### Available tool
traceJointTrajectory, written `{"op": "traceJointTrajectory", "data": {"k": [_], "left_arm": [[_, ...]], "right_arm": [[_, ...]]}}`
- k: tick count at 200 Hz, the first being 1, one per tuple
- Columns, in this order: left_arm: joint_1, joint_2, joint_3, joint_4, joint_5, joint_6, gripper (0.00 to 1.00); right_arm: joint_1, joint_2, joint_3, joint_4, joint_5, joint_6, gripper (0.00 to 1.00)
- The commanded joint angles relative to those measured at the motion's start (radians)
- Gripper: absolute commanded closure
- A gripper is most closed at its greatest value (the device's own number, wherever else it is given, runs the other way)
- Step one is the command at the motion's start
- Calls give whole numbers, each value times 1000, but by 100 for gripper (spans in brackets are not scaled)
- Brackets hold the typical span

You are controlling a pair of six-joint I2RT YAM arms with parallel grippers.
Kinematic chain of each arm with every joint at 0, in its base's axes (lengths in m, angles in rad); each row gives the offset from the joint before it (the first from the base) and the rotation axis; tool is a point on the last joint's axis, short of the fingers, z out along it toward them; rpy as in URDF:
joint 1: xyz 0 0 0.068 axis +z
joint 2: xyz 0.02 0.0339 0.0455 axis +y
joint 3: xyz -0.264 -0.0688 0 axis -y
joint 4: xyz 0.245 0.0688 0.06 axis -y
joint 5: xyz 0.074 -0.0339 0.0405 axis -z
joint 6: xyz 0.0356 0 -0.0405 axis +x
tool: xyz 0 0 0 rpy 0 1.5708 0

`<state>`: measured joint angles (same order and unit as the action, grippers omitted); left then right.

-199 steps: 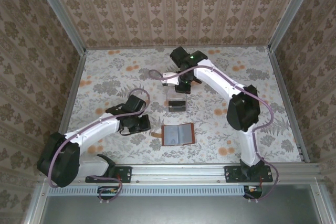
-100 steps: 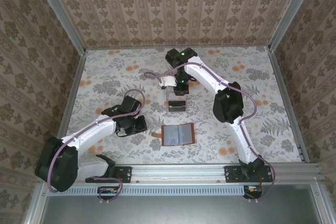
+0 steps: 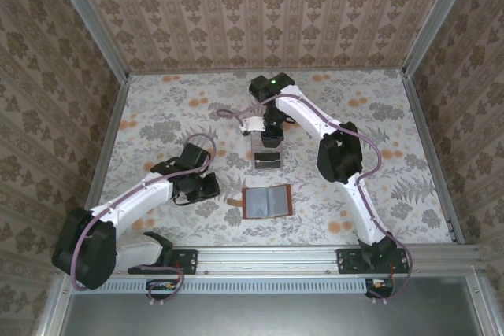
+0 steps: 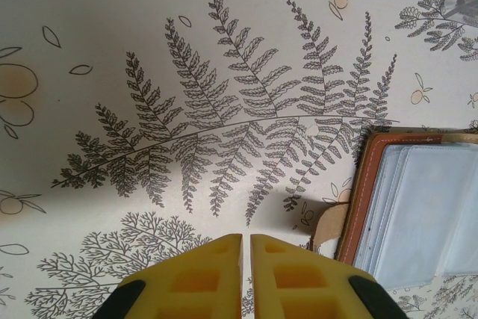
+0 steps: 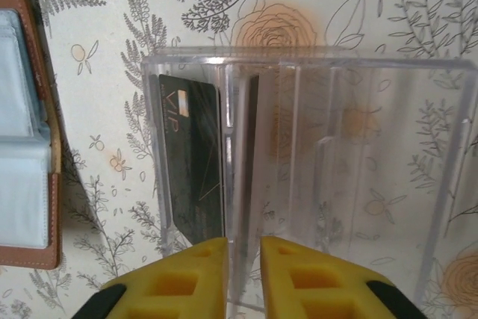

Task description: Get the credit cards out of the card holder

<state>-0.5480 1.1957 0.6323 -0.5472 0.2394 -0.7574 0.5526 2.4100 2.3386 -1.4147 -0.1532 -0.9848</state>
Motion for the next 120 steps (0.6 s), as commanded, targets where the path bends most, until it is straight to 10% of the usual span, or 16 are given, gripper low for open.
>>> {"op": "traceJointTrajectory", "data": {"k": [1, 120], "left_arm": [[8, 4, 14, -34, 14, 23, 88], [6, 27, 43, -23, 31, 18, 88]], "right_arm": [[-11, -29, 26, 35, 51, 14, 80], [-10, -77, -50, 40, -121, 52, 78]]}}
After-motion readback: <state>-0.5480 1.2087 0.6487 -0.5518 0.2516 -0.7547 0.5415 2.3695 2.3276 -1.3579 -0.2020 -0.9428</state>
